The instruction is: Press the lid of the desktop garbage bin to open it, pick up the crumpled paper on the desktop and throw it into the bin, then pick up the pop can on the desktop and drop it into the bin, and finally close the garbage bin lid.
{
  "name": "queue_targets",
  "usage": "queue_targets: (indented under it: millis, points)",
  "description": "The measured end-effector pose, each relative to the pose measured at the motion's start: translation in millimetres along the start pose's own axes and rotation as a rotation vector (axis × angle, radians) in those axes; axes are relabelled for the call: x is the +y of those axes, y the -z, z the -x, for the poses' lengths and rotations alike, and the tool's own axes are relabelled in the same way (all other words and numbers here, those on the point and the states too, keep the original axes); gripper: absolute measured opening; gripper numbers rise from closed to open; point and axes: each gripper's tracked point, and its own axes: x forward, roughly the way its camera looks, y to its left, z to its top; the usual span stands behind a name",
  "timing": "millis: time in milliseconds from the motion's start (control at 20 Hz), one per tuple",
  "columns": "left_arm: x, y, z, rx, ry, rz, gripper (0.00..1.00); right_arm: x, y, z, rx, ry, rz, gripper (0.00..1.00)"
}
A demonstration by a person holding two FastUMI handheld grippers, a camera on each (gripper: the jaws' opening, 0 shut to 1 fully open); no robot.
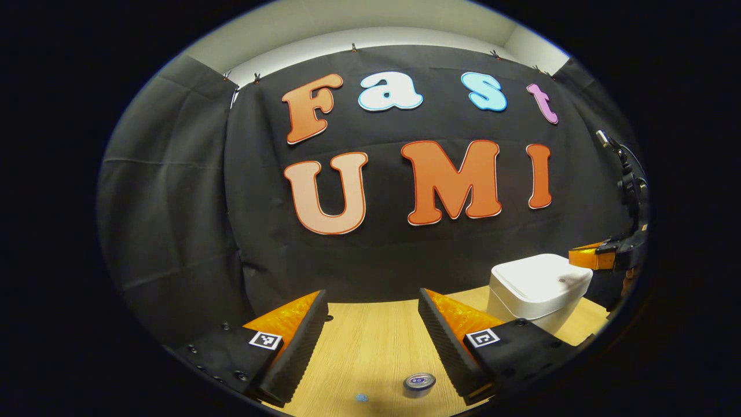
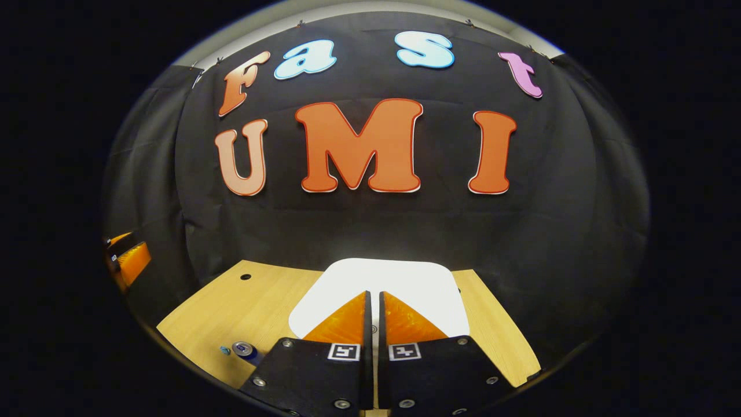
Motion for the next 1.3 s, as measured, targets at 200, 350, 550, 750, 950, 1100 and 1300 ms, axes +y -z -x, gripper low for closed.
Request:
queue_targets:
  millis: [200, 350, 550, 750, 950, 1100, 1300]
  points:
    - [0, 5, 3, 0.020, -0.035, -0.004, 0.99, 2, 24, -10, 0.080, -0.023, 0.034, 0.04]
    - [-2, 10, 6, 0.037, -0.065, -0.004, 1.00, 5, 29, -13, 0.106, -0.047, 0.079, 0.04]
    - [-8, 17, 10, 0.058, -0.101, -0.007, 1.00, 7, 31, -14, 0.122, -0.090, 0.065, 0.01]
    - [-16, 25, 12, 0.087, -0.124, 0.005, 0.99, 9, 22, -15, 0.078, -0.159, 0.060, 0.01]
    - [-12, 28, 11, 0.097, -0.132, 0.004, 0.99, 9, 0, -13, -0.021, -0.149, 0.076, 0.02]
    - [-4, 33, 2, 0.100, -0.126, 0.005, 0.99, 8, -41, -5, -0.162, -0.127, 0.072, 0.02]
    - [13, 38, -19, 0.100, -0.091, 0.009, 0.99, 26, -92, 4, -0.310, -0.113, 0.114, 0.05]
